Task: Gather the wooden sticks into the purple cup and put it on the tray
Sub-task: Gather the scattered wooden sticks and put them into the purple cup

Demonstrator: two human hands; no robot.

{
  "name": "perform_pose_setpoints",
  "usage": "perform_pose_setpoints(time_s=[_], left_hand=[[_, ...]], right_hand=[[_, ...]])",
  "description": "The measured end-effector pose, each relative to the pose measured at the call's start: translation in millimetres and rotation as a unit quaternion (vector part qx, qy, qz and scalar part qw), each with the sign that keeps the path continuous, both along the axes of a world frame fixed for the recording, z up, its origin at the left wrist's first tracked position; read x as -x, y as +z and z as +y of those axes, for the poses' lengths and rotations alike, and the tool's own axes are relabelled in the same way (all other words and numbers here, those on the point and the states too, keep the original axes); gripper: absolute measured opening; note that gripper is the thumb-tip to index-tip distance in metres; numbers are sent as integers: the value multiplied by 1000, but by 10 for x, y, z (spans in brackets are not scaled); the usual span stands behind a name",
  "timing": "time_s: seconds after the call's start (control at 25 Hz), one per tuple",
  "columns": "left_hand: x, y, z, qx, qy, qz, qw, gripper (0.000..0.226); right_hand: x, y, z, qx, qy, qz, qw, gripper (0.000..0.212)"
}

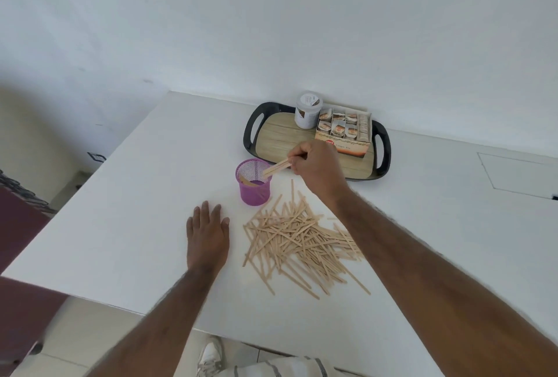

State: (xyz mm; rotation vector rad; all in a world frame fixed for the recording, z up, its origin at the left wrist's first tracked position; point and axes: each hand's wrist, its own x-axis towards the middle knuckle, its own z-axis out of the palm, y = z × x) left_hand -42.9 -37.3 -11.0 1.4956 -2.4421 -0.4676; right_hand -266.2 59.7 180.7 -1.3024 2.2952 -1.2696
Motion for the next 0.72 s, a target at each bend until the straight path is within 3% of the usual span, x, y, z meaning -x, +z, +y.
perform_pose_setpoints(time_s=[0.16,0.28,0.36,0.44,0.48,0.56,0.64,0.72], left_hand=[[10,-57,-26,-7,-32,-35,999,55],[4,-48,-23,-2,-29,-35,999,55],[-3,-43,-19,-1,-28,-25,999,53],[-9,-38,-22,0,-30,-19,999,52],[-10,-45,-27,2,-30,-17,999,52],[-11,-59,-34,7,-31,-19,999,51],[-5,-58,-32,13,-32,-12,999,50],[-24,-34,-17,11,-34,14,999,46]], right_hand=[[-175,-11,-508,-101,89,250,959,18],[-381,-30,-770,-226,167,417,865,23],[-453,-56,-858,-271,211,471,812,23],[-451,-125,-917,-289,246,472,795,20],[-431,-164,-941,-294,254,458,800,19],[-362,-182,-926,-276,244,377,850,19],[-223,-151,-797,-191,213,291,913,21],[-43,-132,-524,-130,154,223,954,20]])
